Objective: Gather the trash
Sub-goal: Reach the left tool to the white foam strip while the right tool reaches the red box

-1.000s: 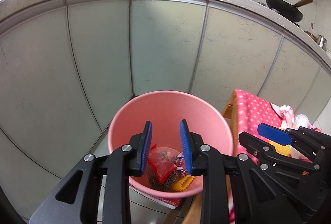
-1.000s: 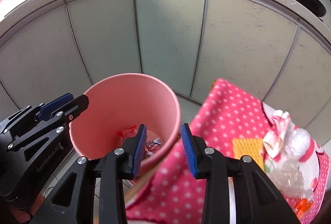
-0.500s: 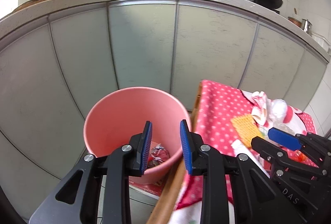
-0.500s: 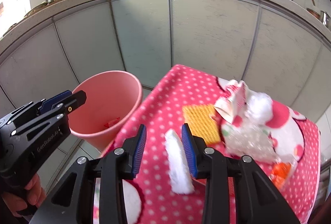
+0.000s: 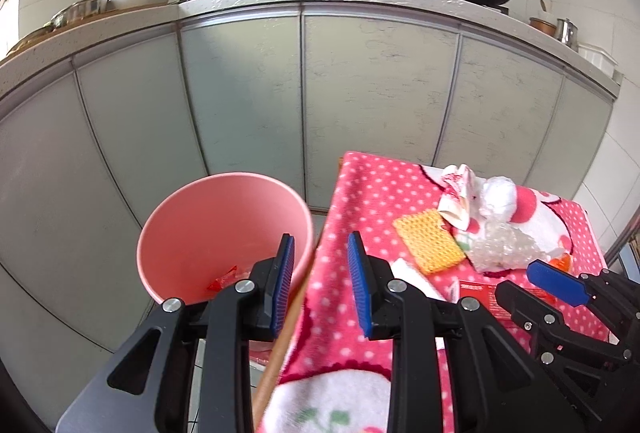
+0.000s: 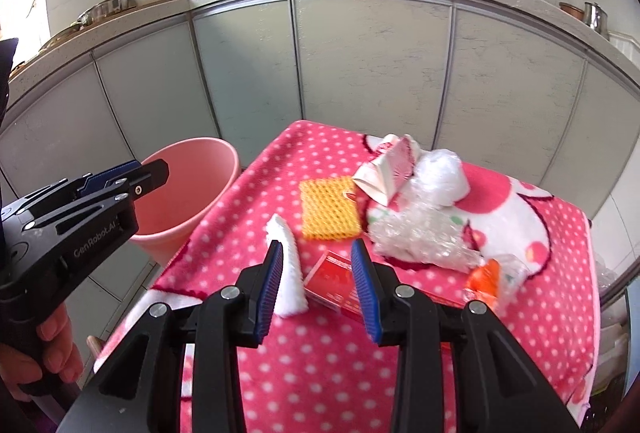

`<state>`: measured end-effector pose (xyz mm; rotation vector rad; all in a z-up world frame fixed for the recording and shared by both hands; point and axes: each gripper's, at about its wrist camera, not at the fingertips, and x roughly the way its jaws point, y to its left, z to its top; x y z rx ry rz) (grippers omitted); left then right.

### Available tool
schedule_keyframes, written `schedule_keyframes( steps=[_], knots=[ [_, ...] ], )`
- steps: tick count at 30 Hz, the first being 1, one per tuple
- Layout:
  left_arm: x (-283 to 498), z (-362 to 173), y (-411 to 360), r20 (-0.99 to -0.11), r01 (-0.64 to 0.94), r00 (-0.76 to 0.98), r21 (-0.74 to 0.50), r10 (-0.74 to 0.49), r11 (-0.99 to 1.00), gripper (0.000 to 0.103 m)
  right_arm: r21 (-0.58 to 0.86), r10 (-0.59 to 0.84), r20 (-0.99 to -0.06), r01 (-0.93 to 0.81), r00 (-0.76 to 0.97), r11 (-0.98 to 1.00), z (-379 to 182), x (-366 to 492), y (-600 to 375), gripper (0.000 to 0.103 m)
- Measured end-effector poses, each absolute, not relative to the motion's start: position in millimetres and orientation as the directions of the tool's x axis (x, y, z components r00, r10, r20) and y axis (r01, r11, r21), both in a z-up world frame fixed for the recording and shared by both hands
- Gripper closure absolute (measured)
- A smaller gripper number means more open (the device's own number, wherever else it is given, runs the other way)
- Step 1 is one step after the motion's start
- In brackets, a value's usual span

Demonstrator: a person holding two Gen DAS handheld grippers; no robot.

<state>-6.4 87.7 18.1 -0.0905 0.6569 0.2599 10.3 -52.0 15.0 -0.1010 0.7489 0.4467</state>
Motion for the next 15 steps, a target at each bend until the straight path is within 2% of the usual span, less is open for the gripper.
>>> schedule_keyframes(
  steps=[9,15],
  knots=[
    [-2.9,14.4,60.6,-0.620,-0.219,0.764,0.014,0.180,0.976,0.075,0.081,0.318,-0.673,-0.361,0.667,0.929,10.5,1.9,-95.2,0.068],
    [-1.4,6.8,52.0,-0.638,-0.166,0.761,-0.024,0.113,0.986,0.075,0.106,0.286,-0.686,-0.297,0.669,0.949,0.6,0.6,-127.2,0.068]
  ],
)
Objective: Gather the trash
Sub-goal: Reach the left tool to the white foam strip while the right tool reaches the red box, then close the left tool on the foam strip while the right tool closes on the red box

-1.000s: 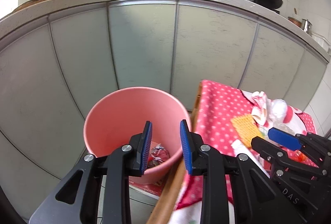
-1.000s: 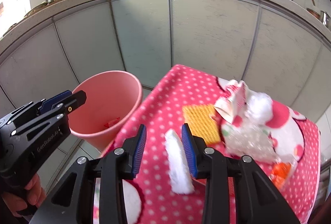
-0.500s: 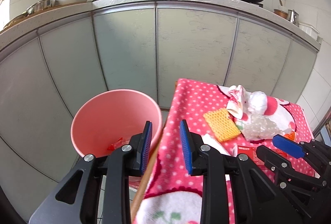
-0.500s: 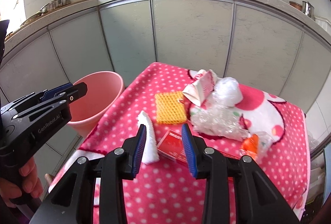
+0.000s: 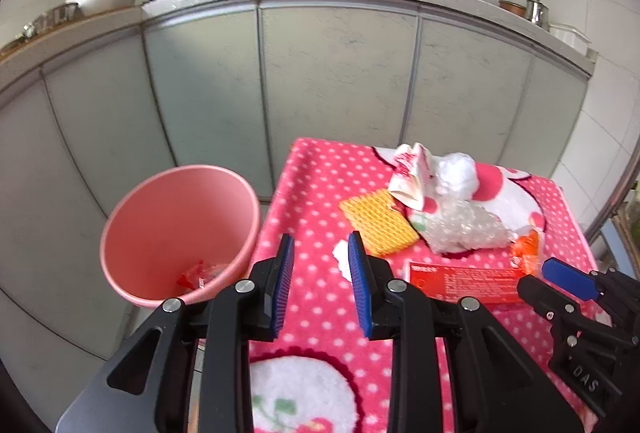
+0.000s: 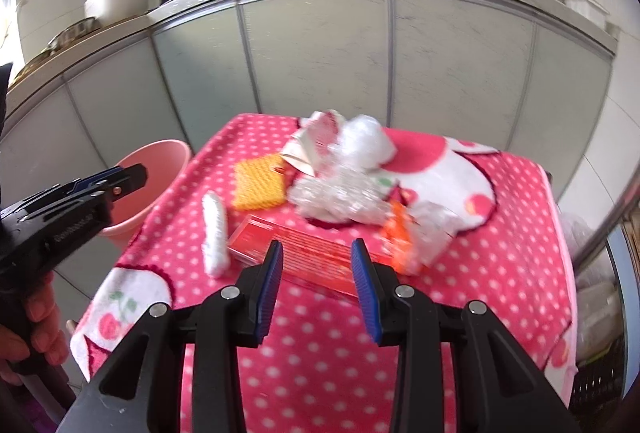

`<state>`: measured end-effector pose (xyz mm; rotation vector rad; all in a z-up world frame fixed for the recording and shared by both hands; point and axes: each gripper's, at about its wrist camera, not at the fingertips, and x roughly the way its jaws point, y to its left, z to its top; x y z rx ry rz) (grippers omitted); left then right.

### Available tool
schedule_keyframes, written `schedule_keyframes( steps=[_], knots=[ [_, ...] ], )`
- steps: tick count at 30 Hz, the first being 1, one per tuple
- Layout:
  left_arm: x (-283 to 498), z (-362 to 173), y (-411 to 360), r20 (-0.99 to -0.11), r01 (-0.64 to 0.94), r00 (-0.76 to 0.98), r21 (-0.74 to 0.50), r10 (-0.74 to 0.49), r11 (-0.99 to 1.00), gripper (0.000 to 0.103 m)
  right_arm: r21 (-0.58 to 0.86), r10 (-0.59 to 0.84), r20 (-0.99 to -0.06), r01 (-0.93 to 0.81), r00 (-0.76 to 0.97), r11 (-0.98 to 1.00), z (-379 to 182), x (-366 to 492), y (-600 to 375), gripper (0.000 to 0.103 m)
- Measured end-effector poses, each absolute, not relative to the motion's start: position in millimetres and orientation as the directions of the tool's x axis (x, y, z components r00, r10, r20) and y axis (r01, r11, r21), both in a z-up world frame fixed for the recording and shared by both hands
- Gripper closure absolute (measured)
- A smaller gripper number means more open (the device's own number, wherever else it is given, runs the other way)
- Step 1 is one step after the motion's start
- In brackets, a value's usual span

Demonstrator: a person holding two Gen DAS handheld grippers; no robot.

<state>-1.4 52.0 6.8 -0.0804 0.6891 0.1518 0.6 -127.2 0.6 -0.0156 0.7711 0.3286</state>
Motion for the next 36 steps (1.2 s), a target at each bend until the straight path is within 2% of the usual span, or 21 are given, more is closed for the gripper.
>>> schedule_keyframes(
  steps=[6,10,13,14,16,18,24,30,34,36],
  knots=[
    [6.0,-6.2,54.3,-0.688,-0.129,0.725,-0.117,0.013,0.985,0.075,0.138,0.268,-0.706,-0.244,0.655,0.960,-17.2,-0.5,-155.3,0.068],
    [22.5,-21.0,51.8,-0.754,-0.127,0.653,-0.211,-0.078,0.969,0.075,0.187,0.301,-0.710,-0.242,0.637,0.952,-26.9,-1.0,-165.7,0.068],
    [37.1,-29.2,47.8,-0.782,-0.148,0.616,-0.234,-0.096,0.961,0.075,0.211,0.337,-0.701,-0.268,0.629,0.940,-26.8,-2.5,-167.5,0.068],
    [42.1,-31.5,47.2,-0.790,-0.159,0.606,-0.237,-0.095,0.958,0.075,0.219,0.356,-0.696,-0.288,0.624,0.932,-26.4,-2.7,-168.1,0.067],
    [52.6,-38.0,45.3,-0.811,-0.184,0.577,-0.243,-0.095,0.952,0.075,0.228,0.388,-0.687,-0.324,0.615,0.918,-23.8,-1.3,-167.2,0.056],
    [61.9,-46.0,45.7,-0.837,-0.219,0.539,-0.240,-0.087,0.946,0.075,0.232,0.432,-0.679,-0.384,0.594,0.893,-18.8,1.8,-165.0,0.055],
    [74.7,-63.3,52.1,-0.867,-0.266,0.484,-0.276,-0.119,0.924,0.075,0.180,0.523,-0.732,-0.617,0.436,0.766,-5.7,24.6,-132.2,0.055],
    [77.8,-65.0,55.5,-0.863,-0.271,0.483,-0.309,-0.149,0.912,0.075,0.006,0.411,-0.818,-0.709,0.403,0.705,-18.8,51.6,-96.3,0.054],
    [81.2,-66.6,56.3,-0.866,-0.261,0.472,-0.314,-0.163,0.913,0.075,-0.030,0.360,-0.860,-0.742,0.361,0.670,-31.9,67.0,-83.0,0.054],
    [83.4,-65.3,54.5,-0.865,-0.248,0.473,-0.311,-0.165,0.917,0.075,0.001,0.376,-0.869,-0.760,0.321,0.650,-36.2,69.8,-80.8,0.054]
  ],
)
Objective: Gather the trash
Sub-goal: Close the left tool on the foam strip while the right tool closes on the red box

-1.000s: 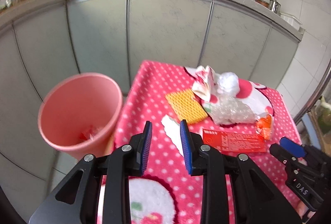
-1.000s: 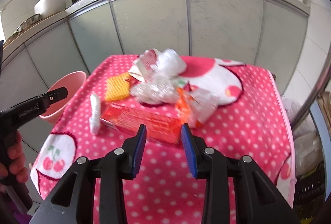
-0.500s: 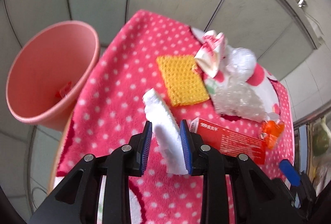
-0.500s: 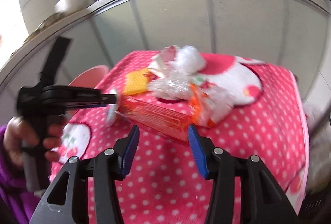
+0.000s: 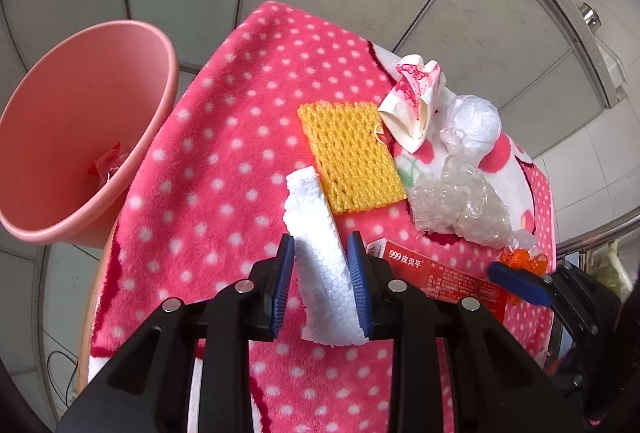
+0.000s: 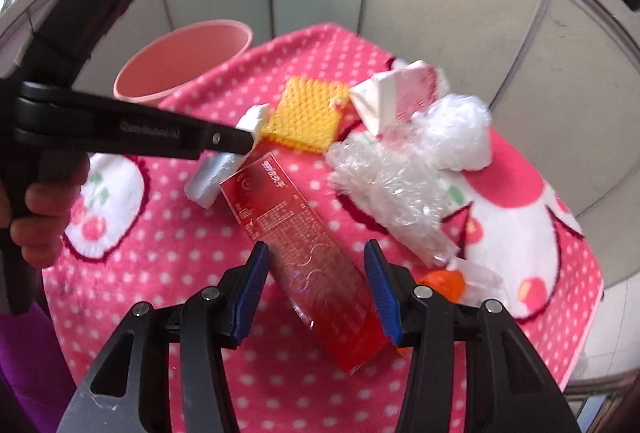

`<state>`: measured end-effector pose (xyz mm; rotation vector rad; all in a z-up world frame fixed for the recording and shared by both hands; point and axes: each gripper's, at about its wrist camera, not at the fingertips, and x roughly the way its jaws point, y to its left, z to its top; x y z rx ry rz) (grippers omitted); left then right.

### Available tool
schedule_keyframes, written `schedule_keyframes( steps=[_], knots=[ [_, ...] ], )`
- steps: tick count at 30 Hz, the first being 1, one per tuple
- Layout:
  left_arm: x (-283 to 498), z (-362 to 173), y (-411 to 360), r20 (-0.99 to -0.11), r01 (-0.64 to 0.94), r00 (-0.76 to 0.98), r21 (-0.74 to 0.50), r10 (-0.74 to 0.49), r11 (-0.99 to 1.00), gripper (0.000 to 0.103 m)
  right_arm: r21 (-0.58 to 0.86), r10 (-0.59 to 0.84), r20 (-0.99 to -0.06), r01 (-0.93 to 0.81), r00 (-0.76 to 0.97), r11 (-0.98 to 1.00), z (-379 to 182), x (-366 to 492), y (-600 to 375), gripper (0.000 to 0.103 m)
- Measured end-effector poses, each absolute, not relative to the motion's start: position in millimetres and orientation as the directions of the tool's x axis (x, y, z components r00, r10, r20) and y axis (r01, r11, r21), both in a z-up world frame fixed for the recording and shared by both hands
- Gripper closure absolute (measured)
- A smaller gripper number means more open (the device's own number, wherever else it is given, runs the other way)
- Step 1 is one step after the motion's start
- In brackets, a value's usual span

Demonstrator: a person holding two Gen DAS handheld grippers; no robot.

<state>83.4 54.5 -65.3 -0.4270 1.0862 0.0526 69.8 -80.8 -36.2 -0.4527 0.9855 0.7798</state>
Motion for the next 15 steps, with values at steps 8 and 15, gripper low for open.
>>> schedule_keyframes(
  steps=[8,15],
  knots=[
    [89.9,-68.6,55.5,-0.868,-0.213,0.467,-0.294,-0.167,0.932,0.075,0.105,0.398,-0.889,-0.746,0.226,0.658,-39.6,57.4,-79.2,0.059],
    [78.8,-65.3,61.0,-0.846,-0.183,0.504,-0.302,-0.175,0.936,0.079,0.154,0.418,-0.887,-0.728,0.197,0.668,-37.7,38.8,-68.5,0.055]
  ],
)
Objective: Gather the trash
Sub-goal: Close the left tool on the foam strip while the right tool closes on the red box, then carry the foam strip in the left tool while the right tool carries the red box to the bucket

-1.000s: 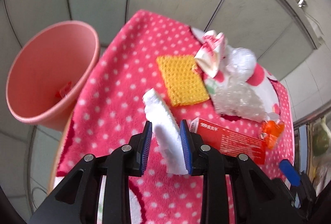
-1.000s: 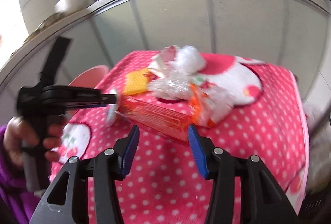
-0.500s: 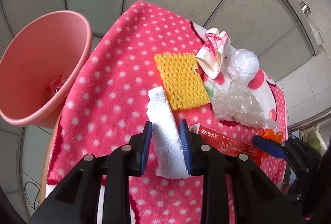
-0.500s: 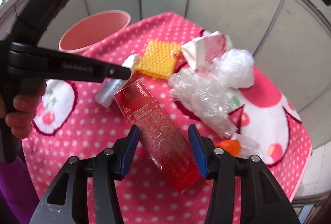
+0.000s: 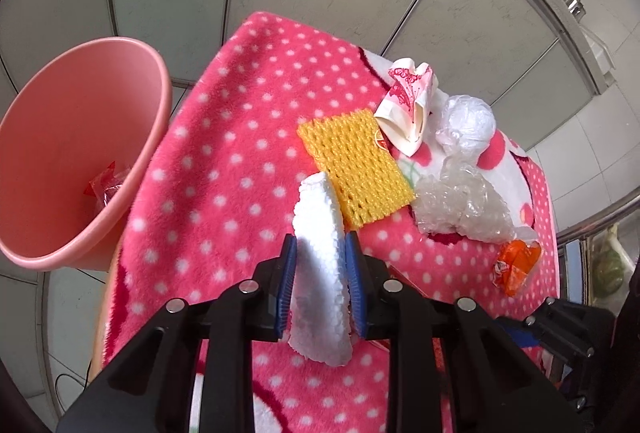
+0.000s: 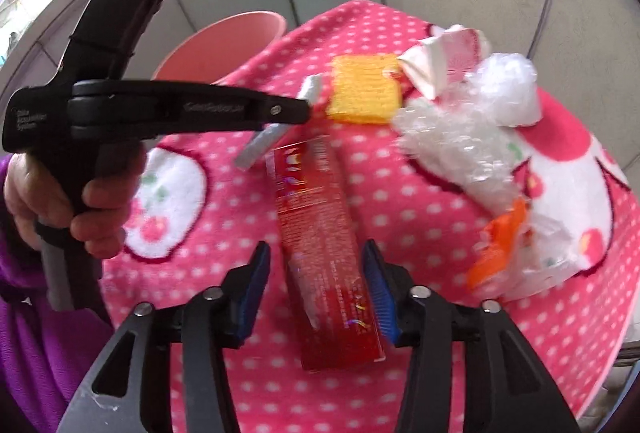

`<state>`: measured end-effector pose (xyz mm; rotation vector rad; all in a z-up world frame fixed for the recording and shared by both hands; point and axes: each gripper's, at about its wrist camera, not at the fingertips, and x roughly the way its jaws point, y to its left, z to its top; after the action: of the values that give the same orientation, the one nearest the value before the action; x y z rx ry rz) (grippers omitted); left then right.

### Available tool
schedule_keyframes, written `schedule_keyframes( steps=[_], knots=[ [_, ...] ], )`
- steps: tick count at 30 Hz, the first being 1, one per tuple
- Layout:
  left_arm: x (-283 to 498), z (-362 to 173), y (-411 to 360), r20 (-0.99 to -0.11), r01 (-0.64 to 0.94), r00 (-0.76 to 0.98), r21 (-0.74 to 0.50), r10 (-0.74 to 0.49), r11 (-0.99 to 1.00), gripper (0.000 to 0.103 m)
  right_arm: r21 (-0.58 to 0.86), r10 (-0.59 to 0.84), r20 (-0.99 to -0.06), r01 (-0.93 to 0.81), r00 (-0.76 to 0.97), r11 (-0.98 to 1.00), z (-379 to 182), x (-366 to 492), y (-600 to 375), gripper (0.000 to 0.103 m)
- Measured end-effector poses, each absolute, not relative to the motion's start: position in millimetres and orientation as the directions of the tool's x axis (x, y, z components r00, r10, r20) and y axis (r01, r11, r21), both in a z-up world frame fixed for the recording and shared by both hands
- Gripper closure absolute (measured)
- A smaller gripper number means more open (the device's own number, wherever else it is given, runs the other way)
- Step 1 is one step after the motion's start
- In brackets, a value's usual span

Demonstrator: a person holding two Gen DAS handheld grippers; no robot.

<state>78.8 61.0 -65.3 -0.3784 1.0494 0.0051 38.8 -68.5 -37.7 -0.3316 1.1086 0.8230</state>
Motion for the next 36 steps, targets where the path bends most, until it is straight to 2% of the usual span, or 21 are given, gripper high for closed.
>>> schedule_keyframes(
  steps=[4,11,13,14,20,29,32,36],
  knots=[
    [66.7,-53.1,66.0,-0.830,-0.160,0.539,-0.271,-0.146,0.949,0.079,0.106,0.382,-0.897,-0.735,0.220,0.670,-41.1,36.3,-54.6,0.054],
    [42.9,-36.9,82.9,-0.801,-0.159,0.586,-0.260,-0.121,0.953,0.079,0.111,0.365,-0.902,-0.692,0.232,0.713,-49.0,48.7,-35.7,0.054],
    [37.4,-34.3,87.6,-0.797,-0.162,0.593,-0.259,-0.117,0.952,0.079,0.110,0.364,-0.901,-0.685,0.237,0.721,-50.0,46.8,-34.2,0.057],
    [35.3,-33.7,89.4,-0.795,-0.162,0.596,-0.258,-0.113,0.953,0.079,0.106,0.361,-0.900,-0.681,0.244,0.725,-50.6,45.6,-33.1,0.062],
    [26.8,-34.3,95.8,-0.786,-0.164,0.611,-0.241,-0.093,0.956,0.079,0.059,0.353,-0.876,-0.653,0.329,0.755,-44.0,25.5,-27.1,0.062],
    [13.0,-34.8,100.8,-0.763,-0.171,0.645,-0.190,-0.036,0.967,0.079,0.113,0.322,-0.853,-0.458,0.411,0.882,-39.6,23.4,-25.3,0.062],
    [9.4,-39.3,102.4,-0.767,-0.173,0.641,-0.180,-0.028,0.968,0.079,0.104,0.295,-0.868,-0.436,0.399,0.894,-45.9,23.7,-21.1,0.061],
    [6.8,-47.4,104.4,-0.777,-0.174,0.629,-0.173,-0.026,0.969,0.079,0.082,0.283,-0.879,-0.464,0.383,0.882,-51.7,23.4,-12.2,0.055]
  ],
)
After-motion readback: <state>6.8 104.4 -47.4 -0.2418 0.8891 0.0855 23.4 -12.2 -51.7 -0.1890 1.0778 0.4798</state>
